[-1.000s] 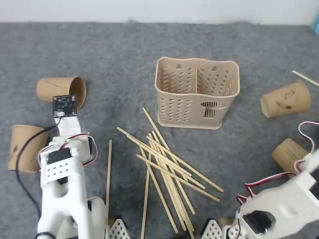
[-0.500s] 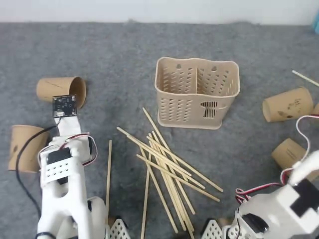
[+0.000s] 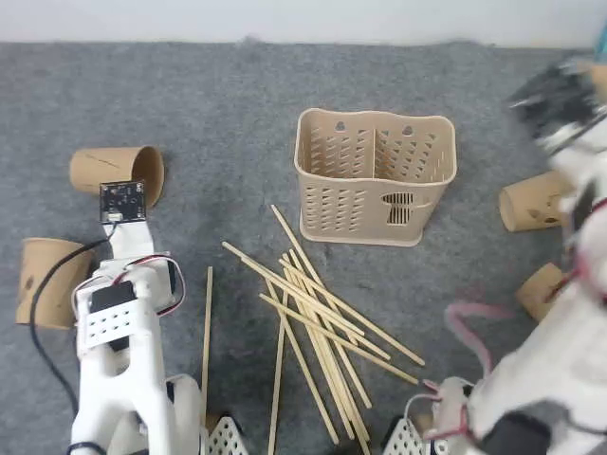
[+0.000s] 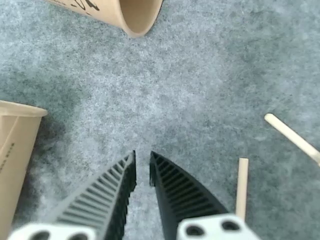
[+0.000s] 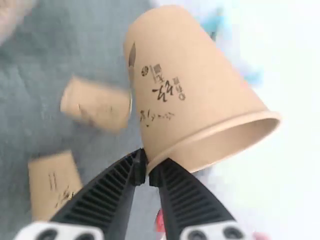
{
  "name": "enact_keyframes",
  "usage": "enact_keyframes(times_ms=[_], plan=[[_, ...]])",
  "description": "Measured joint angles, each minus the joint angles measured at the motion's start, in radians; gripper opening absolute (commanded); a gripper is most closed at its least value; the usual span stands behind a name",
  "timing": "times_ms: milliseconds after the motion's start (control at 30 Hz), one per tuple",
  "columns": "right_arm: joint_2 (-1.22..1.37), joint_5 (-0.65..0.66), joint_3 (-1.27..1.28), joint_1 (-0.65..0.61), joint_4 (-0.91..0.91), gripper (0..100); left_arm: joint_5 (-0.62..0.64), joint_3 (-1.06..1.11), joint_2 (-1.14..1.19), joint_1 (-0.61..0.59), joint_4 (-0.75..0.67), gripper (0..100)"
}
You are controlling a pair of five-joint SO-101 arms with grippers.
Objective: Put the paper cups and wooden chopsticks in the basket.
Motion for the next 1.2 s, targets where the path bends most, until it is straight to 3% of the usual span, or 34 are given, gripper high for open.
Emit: enact_keyframes(times_ms=[233, 533, 900, 1200], plan=[[-0.078, 0.005, 0.034, -0.252, 0.0, 0.9, 0.0, 0.0, 0.0, 0.002, 0.0, 4], [-0.072, 0.043, 0.239, -0.394, 0.0, 0.9, 0.0, 0.0, 0.0, 0.002, 0.0, 4], [-0.072, 0.146, 0.336, -0.416, 0.0, 0.9, -0.005, 0.0, 0.0, 0.003, 0.0, 4], [0.046, 0.153, 0.342, -0.388, -0.049, 0.9, -0.005, 0.0, 0.0, 0.002, 0.0, 4]])
